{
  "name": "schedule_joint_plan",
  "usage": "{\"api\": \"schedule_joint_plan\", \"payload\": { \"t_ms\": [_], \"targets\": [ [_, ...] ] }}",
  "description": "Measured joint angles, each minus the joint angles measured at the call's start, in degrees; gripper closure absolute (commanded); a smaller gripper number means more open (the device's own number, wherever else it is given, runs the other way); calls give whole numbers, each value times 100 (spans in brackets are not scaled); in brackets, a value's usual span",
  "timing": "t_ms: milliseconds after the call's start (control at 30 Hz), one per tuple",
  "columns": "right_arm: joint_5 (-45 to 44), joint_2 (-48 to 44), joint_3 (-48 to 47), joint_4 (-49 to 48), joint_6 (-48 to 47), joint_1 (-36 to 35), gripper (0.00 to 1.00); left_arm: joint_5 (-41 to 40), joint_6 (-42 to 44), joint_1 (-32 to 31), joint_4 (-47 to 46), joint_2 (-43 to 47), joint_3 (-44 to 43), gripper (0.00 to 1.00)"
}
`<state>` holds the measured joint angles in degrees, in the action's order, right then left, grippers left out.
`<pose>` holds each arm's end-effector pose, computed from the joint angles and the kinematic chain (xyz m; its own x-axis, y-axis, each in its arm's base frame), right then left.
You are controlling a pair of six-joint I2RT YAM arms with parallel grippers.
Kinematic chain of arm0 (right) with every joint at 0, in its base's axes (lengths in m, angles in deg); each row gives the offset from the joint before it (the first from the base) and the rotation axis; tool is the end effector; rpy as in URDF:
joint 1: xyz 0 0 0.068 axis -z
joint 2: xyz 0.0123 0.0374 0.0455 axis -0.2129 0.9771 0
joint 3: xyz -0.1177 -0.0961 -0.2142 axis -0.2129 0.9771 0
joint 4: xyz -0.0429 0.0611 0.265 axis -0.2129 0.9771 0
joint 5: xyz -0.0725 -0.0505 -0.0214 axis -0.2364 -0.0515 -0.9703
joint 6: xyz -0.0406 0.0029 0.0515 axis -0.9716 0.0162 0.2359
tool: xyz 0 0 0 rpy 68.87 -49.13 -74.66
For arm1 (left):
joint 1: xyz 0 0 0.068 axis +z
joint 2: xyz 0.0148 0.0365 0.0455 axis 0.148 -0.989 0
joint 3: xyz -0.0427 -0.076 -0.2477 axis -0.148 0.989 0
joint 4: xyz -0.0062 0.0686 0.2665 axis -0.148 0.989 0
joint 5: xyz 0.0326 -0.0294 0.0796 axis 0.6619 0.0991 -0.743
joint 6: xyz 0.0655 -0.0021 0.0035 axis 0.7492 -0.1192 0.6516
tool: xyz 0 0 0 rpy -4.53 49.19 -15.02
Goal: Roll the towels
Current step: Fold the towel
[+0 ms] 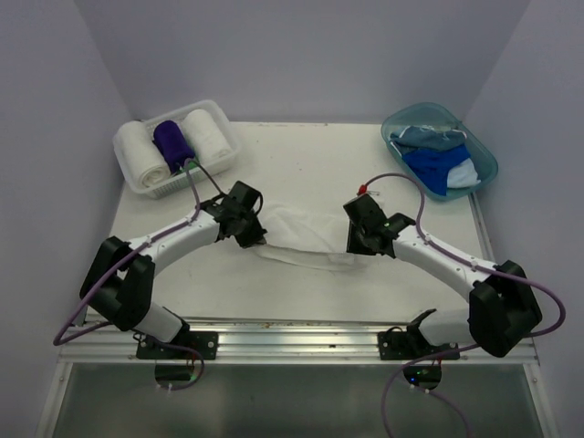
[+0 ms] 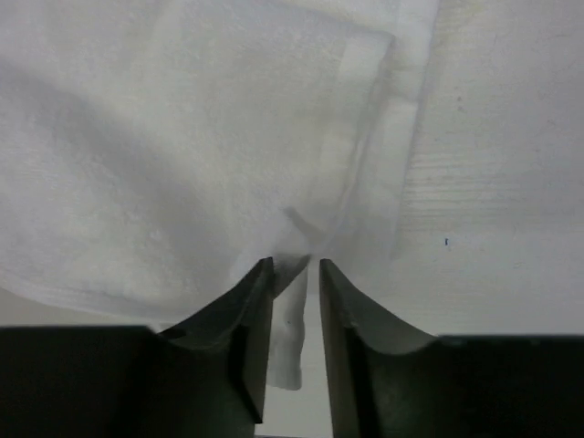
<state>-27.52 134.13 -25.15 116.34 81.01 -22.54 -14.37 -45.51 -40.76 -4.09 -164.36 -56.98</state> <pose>0.2404 0.1514 0.1944 -0.8299 0.1631 -0.5336 0.0961 0.9838 0.1512 0.2696 -0.1689 0.1728 -0.8187 -0.5180 -0.2479 -0.3948 0.8212 -0.4121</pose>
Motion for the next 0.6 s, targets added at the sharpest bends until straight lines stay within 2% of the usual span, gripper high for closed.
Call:
{"api": "schedule_joint_plan", "payload": {
  "t_ms": [33,67,133,167,200,233,300,433,600],
  "targets": [
    [-24,-2,114,4,-17,0,64,-2,17,17,0,26,57,100],
    [-48,-2,219,13,-24,0,62,0,22,37,9,37,109,96],
    [-81,-2,391,33,-24,0,62,9,70,68,13,33,188,79],
    [-87,-2,437,37,-22,0,61,22,98,74,22,31,208,76],
    [-90,-2,466,57,-20,0,61,33,107,74,24,31,227,63],
    [-90,-2,472,72,-15,0,61,42,144,74,17,31,243,59],
    [-87,-4,466,68,-7,0,61,68,195,76,-2,31,273,44],
    [-50,-4,393,74,0,9,60,146,212,76,-81,52,376,42],
    [387,-48,337,15,103,164,52,306,221,72,-205,105,503,43]
  ]
}}
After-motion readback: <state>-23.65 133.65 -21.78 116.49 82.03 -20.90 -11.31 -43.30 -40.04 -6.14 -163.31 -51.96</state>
